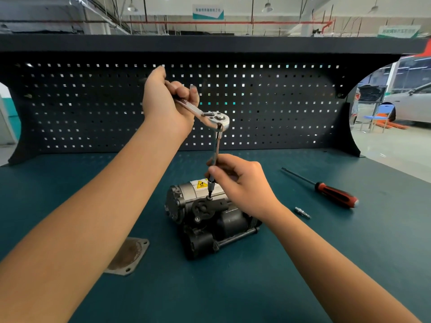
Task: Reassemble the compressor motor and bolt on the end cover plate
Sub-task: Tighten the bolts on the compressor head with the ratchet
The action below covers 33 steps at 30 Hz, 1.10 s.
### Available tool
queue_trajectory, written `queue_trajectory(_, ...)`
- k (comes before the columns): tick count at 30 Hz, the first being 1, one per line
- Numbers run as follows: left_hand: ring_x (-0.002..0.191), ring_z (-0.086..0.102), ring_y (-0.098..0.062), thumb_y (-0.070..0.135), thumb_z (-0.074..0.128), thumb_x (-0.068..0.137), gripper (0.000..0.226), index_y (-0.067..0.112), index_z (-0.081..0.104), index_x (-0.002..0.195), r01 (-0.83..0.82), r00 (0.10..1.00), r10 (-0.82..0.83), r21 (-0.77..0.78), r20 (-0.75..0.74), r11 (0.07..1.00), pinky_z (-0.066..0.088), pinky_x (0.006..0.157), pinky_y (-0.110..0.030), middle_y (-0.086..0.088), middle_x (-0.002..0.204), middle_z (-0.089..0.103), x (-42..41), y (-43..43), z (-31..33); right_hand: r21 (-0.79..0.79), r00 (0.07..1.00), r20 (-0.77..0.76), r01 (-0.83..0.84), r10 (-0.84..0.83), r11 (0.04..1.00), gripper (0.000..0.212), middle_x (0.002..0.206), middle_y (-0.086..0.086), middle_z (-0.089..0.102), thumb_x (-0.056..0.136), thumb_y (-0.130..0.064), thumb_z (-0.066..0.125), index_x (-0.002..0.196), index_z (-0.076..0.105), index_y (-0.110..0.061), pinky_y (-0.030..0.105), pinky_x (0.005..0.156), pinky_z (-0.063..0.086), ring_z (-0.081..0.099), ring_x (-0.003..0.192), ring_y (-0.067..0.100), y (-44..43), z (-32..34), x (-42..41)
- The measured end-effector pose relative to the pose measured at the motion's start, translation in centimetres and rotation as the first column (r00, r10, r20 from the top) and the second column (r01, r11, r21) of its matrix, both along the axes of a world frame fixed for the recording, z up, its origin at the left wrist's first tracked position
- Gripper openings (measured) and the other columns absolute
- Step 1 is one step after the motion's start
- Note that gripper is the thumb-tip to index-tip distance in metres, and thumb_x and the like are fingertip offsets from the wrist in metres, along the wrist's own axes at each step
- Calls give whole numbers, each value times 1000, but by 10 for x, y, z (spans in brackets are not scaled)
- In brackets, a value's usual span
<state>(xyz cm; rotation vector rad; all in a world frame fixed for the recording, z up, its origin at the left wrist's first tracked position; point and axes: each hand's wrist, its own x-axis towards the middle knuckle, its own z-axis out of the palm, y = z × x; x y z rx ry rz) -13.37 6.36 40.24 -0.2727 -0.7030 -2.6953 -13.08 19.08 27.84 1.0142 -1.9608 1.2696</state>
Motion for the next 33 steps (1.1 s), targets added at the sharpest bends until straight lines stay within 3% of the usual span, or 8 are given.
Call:
queue_trajectory(8,28,34,-6,21,44,97,41,14,32,59,21,998,-24,48,61,999,43,40,-15,7,34,34,-5,-4,-9,35,1000,24,1,-2,999,13,72,10,69,90,-8,57,88,66,1,13,58,43,58,62,13,3,-1,-2)
queue_trajectory(11,28,35,-5,21,45,97,42,13,33,57,27,999,-29,42,38,999,43,41,-15,7,35,35,-3,-3,-7,39,1000,-6,7,-7,999,16,69,13,67,90,-10,57,87,66,3,23,57,46,57,57,16,2,-1,-2)
queue_trajectory(14,28,35,-6,21,45,97,44,13,33,55,19,1000,-19,1,4,1000,42,40,-15,6,35,34,0,1,-1,-26,1000,6,-6,6,1000,18,73,11,70,87,-12,55,88,67,2,29,65,51,63,67,21,1,0,-1)
queue_trajectory(19,28,33,-6,23,45,97,44,13,32,57,8,1000,-8,-30,19,1000,42,41,-15,7,35,33,-1,2,-1,-25,999,38,-13,14,1000,13,75,10,71,88,-10,56,88,67,-3,21,65,49,63,67,17,-1,-1,-2)
queue_trajectory(24,28,32,-5,21,45,97,41,14,31,58,9,998,-10,25,55,1000,42,40,-14,7,35,32,-5,-2,-9,24,1000,11,-8,8,1000,20,67,20,65,88,-12,55,87,66,5,19,53,39,44,52,16,2,-2,-1)
queue_trajectory(26,27,33,-5,20,45,97,41,14,32,58,9,999,-10,30,48,1000,42,40,-14,7,35,32,-4,-2,-8,26,1000,8,-7,6,1000,22,68,19,66,88,-13,54,87,66,5,19,53,39,44,51,15,2,-1,-1)
queue_trajectory(29,28,34,-6,21,45,97,43,14,32,57,3,1000,-4,10,21,1000,42,41,-15,7,34,34,-3,0,-4,11,1000,3,-3,3,1000,21,70,12,69,87,-13,54,87,67,4,8,54,37,49,54,5,1,1,0)
queue_trajectory(33,28,34,-6,23,45,97,45,13,32,54,-17,1000,17,-23,7,1000,42,40,-15,7,34,34,-1,1,-1,-22,999,31,-15,15,1000,16,74,12,70,88,-9,56,89,67,3,23,61,49,62,62,15,-1,0,1)
